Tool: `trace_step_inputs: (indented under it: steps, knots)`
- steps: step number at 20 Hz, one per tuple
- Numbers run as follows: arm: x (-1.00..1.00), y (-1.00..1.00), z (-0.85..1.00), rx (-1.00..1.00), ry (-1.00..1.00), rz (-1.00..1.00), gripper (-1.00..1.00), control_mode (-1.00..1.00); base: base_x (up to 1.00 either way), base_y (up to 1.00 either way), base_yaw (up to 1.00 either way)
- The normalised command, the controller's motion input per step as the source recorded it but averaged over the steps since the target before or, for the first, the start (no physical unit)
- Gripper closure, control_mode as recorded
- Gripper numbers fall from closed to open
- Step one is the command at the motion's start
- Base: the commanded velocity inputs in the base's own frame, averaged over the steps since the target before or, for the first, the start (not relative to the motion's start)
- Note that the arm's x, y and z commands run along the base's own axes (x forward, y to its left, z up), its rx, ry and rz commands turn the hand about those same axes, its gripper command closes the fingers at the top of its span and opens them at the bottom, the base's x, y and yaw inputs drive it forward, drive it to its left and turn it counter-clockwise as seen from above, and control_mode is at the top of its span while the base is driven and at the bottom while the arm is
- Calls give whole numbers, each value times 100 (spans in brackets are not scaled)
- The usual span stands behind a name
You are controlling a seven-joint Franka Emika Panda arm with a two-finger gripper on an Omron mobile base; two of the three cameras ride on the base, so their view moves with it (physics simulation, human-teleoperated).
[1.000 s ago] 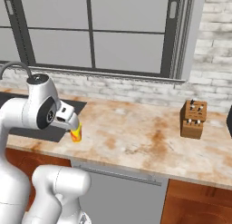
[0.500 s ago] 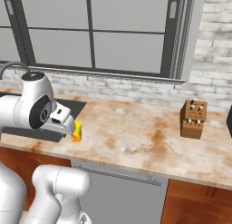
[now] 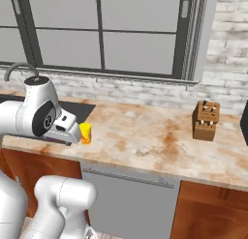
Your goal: Pick the cup and bowl from the counter and place them on the counter next to the sink.
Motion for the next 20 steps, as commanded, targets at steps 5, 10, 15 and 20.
trace_step_inputs:
  steps: [5, 10, 15, 20]
  knots:
    - [0, 0, 0, 0, 0, 0, -100, 100, -78, 1, 0]
    - [0, 0, 0, 0, 0, 0, -100, 100, -13, 39, 65]
    - [0, 0, 0, 0, 0, 0, -100, 100, 0, 34, 100]
    - [0, 0, 0, 0, 0, 0, -100, 100, -1, 35, 100]
